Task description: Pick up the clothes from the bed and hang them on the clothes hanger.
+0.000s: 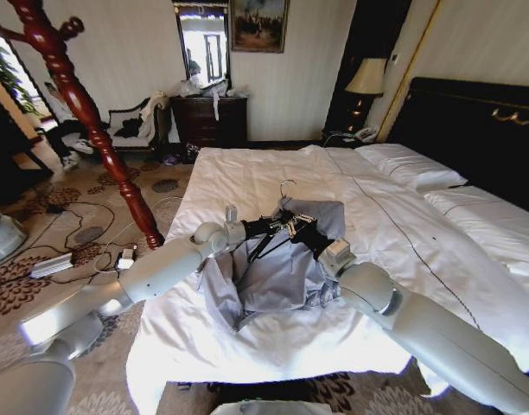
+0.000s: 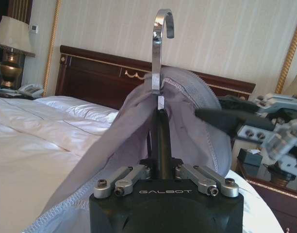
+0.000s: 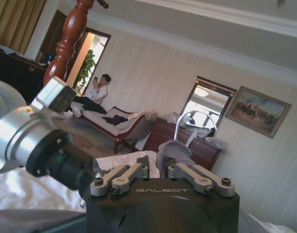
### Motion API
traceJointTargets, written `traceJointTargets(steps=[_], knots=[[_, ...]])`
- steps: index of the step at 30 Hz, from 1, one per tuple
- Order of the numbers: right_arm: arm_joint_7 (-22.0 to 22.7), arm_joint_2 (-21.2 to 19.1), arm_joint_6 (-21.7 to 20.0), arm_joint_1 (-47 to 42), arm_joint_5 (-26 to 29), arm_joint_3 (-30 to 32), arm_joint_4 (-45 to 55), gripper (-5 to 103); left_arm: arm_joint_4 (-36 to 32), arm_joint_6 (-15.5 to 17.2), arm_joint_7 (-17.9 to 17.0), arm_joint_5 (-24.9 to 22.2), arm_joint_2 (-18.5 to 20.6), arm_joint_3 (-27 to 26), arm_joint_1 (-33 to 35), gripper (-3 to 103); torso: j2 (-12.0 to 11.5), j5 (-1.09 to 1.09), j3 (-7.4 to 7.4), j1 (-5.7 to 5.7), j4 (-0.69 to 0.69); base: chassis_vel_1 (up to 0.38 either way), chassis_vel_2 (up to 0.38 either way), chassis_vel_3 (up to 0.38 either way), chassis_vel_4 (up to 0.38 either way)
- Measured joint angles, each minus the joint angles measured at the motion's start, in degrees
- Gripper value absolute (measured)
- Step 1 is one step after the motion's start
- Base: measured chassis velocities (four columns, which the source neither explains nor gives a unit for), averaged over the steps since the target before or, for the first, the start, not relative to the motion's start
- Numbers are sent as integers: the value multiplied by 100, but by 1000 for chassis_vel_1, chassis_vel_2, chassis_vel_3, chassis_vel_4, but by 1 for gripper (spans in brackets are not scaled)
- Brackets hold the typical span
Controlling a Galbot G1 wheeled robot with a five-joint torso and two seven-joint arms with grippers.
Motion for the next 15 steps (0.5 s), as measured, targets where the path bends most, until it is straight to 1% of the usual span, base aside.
traceJointTargets(steps=[3, 5, 8, 9, 12, 14, 15], knots=[[-103, -124, -3, -279, 5, 106, 133, 29, -18, 0, -10, -10, 61, -41, 33, 15, 0, 0, 0, 0, -1, 0, 0, 0, 0], [-149, -165, -3, -410, 25, 171, 205, 29, -18, 0, -14, -17, 77, -58, 36, 15, 0, 0, 0, 0, -1, 0, 0, 0, 0], [-213, -292, -70, -924, 312, 466, 527, 46, 47, -1, -17, -29, 85, -83, 7, 15, 0, 0, 0, -1, -2, 0, 0, 0, 0], [-213, -292, -70, -924, 312, 466, 527, 46, 47, -1, -17, -29, 85, -83, 7, 15, 0, 0, 0, -1, -2, 0, 0, 0, 0], [-265, -466, -33, -1293, 101, 754, 687, 61, 94, -11, -15, -31, 100, -112, -22, 15, 0, 0, 0, -1, -3, 0, 0, 0, 0], [-263, -475, -26, -1313, 76, 776, 690, 61, 92, -10, -15, -32, 105, -116, -22, 15, 0, 0, 0, -1, -3, 0, 0, 0, 0], [-229, -517, -3, -1384, -46, 883, 694, 73, 66, -11, -17, -41, 144, -133, -21, 15, 0, 1, 0, -1, -4, 0, 0, 0, 0]])
